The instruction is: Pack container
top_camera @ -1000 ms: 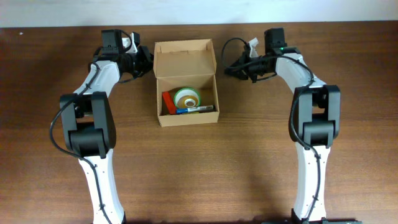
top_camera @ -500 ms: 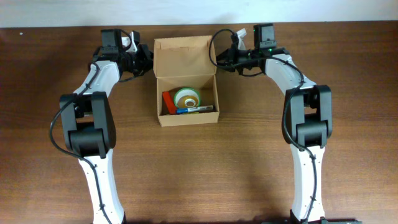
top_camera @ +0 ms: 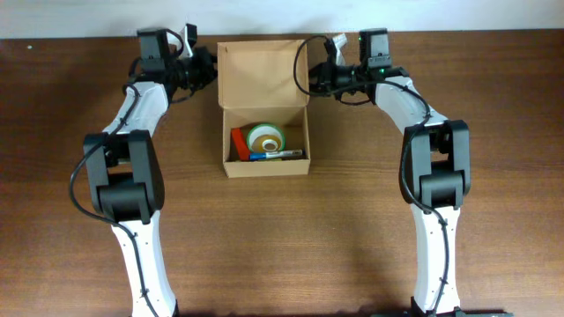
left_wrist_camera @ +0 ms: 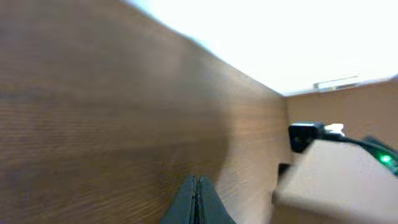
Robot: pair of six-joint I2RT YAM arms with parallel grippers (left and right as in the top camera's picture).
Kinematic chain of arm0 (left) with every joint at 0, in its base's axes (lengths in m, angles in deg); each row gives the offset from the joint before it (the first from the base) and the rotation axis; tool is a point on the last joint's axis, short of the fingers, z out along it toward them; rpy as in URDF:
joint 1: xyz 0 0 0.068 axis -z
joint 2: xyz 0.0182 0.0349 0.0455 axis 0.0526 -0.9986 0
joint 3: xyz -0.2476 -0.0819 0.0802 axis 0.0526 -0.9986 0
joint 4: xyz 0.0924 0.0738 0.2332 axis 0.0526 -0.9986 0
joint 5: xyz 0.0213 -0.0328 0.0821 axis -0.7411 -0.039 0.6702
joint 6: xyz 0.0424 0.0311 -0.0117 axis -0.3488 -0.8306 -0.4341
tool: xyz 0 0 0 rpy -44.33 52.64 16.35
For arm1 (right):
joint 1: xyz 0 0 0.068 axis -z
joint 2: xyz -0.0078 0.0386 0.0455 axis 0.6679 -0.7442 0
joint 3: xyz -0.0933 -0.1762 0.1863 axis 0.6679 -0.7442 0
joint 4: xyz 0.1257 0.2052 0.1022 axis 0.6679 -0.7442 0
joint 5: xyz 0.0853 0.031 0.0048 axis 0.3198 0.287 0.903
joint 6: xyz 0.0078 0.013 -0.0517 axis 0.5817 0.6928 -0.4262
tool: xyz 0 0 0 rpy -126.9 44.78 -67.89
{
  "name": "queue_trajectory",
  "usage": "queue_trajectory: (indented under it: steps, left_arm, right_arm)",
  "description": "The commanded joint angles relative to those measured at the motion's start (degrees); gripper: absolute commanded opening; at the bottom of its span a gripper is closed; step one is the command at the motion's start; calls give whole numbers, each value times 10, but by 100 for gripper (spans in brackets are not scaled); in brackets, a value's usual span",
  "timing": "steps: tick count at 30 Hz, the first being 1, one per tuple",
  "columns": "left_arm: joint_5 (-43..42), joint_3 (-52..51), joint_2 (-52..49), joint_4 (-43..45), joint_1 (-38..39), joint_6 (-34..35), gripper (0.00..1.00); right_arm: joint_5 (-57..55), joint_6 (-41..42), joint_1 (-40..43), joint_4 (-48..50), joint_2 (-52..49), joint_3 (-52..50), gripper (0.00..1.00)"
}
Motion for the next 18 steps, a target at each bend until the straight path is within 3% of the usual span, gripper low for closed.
queue_trajectory:
  steps: [1,8,15,18]
  left_arm:
    - [-40,41,-7,2,0,-3,1]
    - [-72,86,-7,-23,4,-4,2]
    - [-72,121,-7,-94,22,-40,2]
    - [-65,150,-7,-147,37,-76,1]
  right_arm:
    - [42,-3,-2,5,-10,27,3]
    - [27,-20,-2,-20,-10,140,4]
    - [-205,-201,-11,-316,-10,292,4]
    - [-222,-212,-14,-334,-7,306,4]
